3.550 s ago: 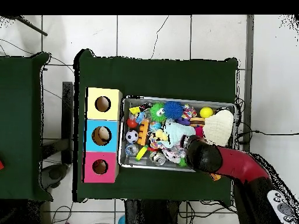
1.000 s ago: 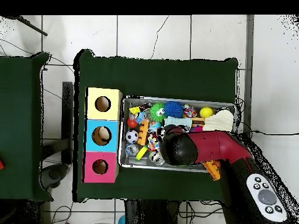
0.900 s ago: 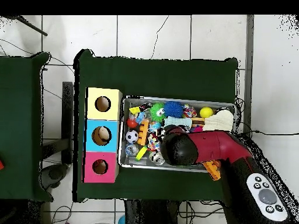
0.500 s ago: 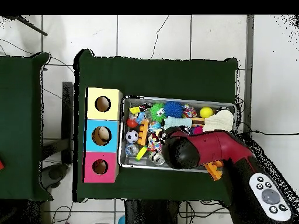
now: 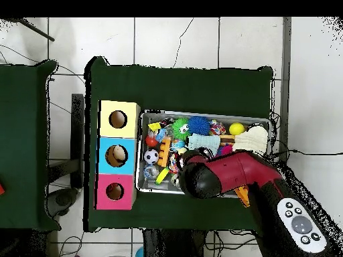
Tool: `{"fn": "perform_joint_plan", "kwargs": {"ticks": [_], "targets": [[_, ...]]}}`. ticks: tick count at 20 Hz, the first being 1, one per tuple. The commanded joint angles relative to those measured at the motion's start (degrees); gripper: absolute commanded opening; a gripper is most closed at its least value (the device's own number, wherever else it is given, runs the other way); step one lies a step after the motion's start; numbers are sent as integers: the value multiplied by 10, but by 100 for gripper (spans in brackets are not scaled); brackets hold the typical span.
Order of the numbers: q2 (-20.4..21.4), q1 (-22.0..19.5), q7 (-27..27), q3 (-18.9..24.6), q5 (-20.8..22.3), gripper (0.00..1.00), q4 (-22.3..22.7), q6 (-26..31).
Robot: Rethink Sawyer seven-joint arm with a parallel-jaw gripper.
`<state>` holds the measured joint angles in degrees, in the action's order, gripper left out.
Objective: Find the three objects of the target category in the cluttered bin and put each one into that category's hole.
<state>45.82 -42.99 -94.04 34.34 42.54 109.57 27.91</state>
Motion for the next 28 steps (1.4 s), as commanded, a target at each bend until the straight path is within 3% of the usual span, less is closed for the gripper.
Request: {"fn": "perform_joint_plan", "kwargs": {"ticks": [1, 9, 19, 28], "targets": [[7, 25, 90, 33, 37, 100, 34, 31], [-16, 30, 30, 3, 35, 100, 37, -6], [-65, 20, 5, -17, 48, 100, 13, -45], [-84, 12, 9, -25, 58, 100, 1, -60]]}}
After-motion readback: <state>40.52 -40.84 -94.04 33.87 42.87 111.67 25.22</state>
